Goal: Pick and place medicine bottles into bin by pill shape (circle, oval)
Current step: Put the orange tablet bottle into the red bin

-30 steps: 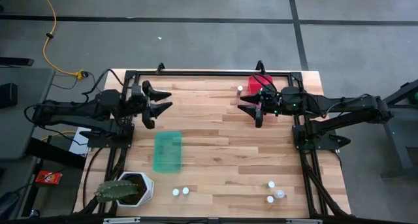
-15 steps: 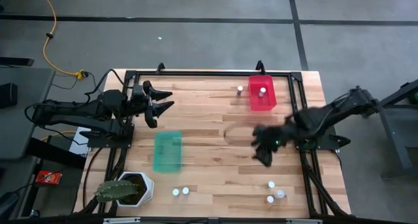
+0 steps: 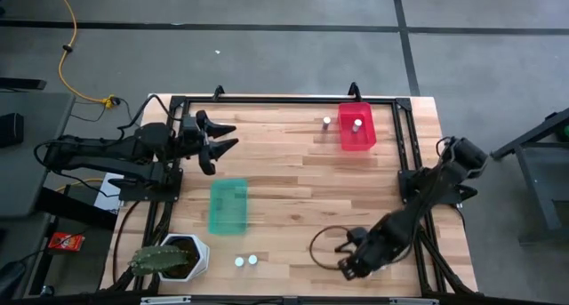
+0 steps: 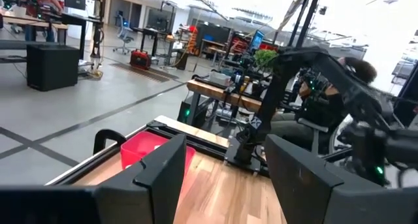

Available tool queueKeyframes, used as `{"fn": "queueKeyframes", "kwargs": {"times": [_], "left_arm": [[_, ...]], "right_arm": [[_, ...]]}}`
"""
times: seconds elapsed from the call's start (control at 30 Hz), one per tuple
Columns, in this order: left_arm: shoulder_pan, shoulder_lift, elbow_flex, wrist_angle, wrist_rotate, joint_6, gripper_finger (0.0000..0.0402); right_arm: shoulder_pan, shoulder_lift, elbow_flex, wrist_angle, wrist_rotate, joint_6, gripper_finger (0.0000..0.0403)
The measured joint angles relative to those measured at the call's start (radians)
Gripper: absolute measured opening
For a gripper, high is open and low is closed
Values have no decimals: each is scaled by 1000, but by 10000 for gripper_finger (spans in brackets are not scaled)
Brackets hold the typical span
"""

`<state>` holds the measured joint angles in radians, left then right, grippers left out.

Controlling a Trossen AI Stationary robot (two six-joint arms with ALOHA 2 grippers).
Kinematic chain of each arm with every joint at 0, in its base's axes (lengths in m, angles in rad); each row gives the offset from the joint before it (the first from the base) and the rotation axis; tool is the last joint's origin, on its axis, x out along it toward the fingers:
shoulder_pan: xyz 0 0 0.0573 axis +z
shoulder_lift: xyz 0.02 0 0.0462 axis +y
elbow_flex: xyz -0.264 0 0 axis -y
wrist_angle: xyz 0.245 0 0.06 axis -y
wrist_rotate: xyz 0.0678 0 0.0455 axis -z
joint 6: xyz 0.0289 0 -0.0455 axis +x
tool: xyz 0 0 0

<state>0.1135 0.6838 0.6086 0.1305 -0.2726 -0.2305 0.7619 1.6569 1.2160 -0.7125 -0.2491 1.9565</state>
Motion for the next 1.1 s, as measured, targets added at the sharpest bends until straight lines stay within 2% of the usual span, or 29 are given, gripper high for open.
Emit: {"fn": "queueKeyframes", "kwargs": {"times": [0.1,0.23,0.37,0.77,1.1], "left_arm": [[0,5,0,-1,0,6,200],[0,11,0,1,0,6,200],[0,14,0,3,0,6,200],[0,21,0,0,0,6,200],[0,21,0,1,0,6,200]], "right_arm": [[15,45,12,14,-24,42,200],[20,83,70,-131,-40,24,200],[19,102,129,-233,-9,18,200],[23,190,137,-267,-8,-12,200],[24,209,137,-276,-14,-28,200]]}}
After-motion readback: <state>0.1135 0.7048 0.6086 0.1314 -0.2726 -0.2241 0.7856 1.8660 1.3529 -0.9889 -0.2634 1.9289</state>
